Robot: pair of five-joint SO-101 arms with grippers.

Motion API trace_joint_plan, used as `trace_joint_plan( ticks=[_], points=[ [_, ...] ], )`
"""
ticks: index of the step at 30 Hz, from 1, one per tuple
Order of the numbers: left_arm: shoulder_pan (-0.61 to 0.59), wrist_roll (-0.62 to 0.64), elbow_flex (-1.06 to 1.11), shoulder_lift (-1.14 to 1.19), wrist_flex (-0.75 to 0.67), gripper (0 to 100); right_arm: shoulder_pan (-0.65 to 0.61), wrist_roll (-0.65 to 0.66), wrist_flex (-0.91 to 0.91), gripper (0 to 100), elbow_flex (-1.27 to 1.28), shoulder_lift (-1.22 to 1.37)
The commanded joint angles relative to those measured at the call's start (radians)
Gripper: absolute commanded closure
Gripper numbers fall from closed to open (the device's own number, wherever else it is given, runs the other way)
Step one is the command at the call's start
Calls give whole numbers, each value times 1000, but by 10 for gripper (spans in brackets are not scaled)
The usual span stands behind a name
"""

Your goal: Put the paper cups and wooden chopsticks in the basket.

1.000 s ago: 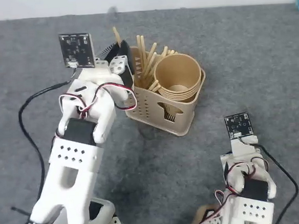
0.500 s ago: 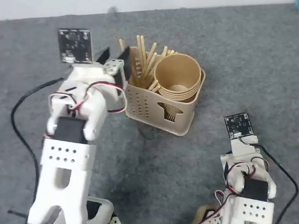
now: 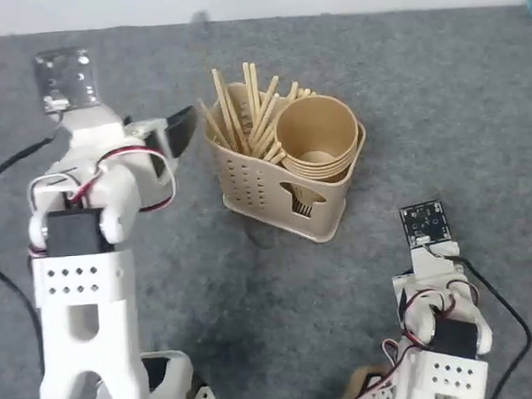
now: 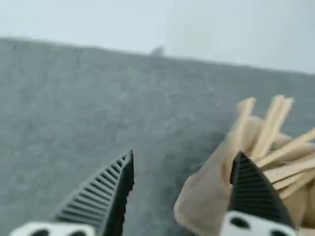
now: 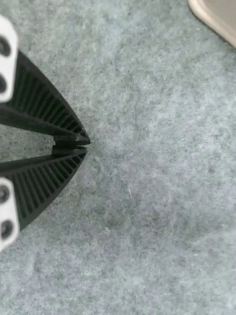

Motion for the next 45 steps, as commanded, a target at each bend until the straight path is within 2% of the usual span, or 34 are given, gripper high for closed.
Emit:
trace_joint_plan(
  ticks=[1, 5, 6, 8, 14, 19, 24, 28, 35, 38, 43, 45],
  points=[
    [-81, 14, -38, -2, 97, 780, 1, 12, -1, 992, -15, -10],
    [-161, 5, 21, -2, 129, 964, 1, 12, -1, 992, -15, -10],
    [-181, -8, 48, -2, 129, 977, 1, 12, 1, 992, -15, -10],
    [-215, -51, 111, -2, 124, 959, 1, 12, 2, 992, -15, -10],
    [-299, -153, 268, -2, 121, 990, 1, 12, 2, 992, -15, -10],
    [-364, -163, 470, -2, 2, 990, 1, 12, 2, 992, -15, -10],
    [-359, -172, 680, -2, -137, 990, 1, 12, 2, 992, -15, -10],
    [-351, -226, 714, -2, -129, 990, 1, 12, 2, 992, -15, -10],
    [-399, -238, 711, -9, -112, 990, 1, 12, 5, 992, -15, -10],
    [-405, -284, 754, -106, -117, 990, 1, 11, 5, 992, -15, -10],
    [-381, -288, 917, -463, -112, 990, 1, 11, 5, 992, -15, -10],
    [-359, -288, 958, -598, -54, 990, 1, 11, 5, 992, -15, -10]
  ],
)
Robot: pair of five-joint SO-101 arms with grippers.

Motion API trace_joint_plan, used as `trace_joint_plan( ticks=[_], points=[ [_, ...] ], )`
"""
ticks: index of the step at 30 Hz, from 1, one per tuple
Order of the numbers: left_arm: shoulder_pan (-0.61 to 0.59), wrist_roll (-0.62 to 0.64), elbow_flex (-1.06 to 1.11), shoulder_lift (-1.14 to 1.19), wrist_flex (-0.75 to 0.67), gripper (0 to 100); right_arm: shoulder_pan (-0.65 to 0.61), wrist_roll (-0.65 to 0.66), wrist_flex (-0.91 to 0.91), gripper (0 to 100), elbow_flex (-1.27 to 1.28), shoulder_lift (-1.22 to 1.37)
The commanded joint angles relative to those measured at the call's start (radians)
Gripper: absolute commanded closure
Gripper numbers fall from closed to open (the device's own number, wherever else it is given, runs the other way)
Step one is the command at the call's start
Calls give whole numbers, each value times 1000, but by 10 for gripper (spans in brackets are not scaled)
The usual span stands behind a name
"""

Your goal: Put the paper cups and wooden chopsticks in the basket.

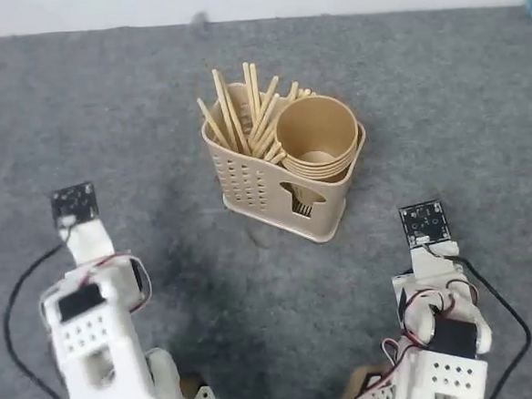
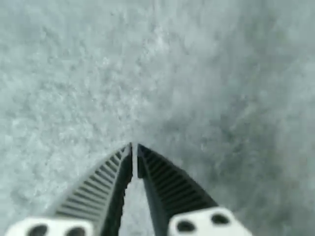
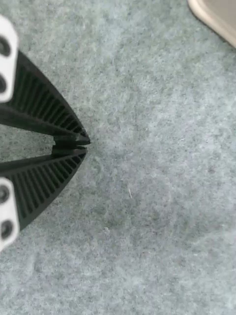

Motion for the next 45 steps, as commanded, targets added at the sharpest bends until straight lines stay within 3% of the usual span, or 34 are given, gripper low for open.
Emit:
trace_joint_plan(
  ticks=[1, 6, 15, 21, 27, 37, 42, 45],
  points=[
    [57, -8, 70, -338, 100, 990, 1, 11, 5, 992, -15, -10],
    [118, -8, 101, -559, 226, 990, 1, 11, 7, 992, -17, -10],
    [219, -3, 255, -855, 232, 990, -7, 11, 93, 992, -91, -10],
    [295, 0, 268, -841, 227, 989, -206, 5, 102, 992, -61, -10],
    [299, 18, 274, -841, 232, 989, -297, 3, 30, 992, 41, -10],
    [299, 23, 295, -841, 272, 989, -361, 3, 48, 992, 48, -10],
    [414, 25, 349, -838, 275, 989, -355, 2, 48, 992, 48, -10],
    [437, 25, 346, -841, 273, 989, -308, -78, 47, 992, 46, -10]
  ],
)
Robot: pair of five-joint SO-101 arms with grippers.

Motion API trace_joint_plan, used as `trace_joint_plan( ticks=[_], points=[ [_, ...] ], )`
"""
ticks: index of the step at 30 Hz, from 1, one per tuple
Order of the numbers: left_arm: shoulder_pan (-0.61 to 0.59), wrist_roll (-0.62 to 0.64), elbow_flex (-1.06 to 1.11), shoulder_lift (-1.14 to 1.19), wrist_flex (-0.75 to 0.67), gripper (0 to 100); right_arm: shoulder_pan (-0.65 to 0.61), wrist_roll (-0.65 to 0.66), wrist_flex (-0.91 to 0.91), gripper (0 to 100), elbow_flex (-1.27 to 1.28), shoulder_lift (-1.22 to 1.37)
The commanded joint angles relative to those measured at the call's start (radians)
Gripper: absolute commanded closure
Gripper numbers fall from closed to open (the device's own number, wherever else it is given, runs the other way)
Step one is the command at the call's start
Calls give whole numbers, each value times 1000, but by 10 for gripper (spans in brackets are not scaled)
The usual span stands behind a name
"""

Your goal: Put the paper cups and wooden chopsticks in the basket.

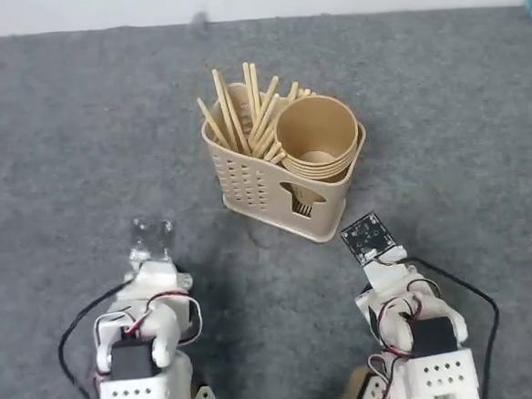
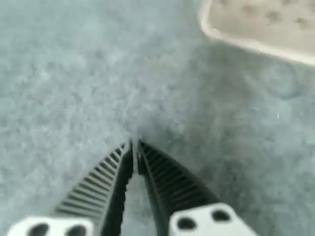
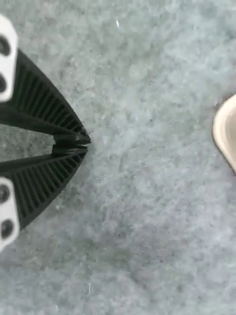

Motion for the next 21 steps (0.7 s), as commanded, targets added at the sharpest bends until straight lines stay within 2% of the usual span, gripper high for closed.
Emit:
trace_joint_plan(
  ticks=[1, 7, 21],
  points=[
    [40, 8, -4, -14, -8, 989, 74, -101, -5, 992, 5, -12],
    [40, 8, -4, -12, -8, 989, 120, -224, -4, 992, 0, -12],
    [48, 6, -4, -12, -8, 989, 120, -222, -4, 992, 0, -12]
  ],
)
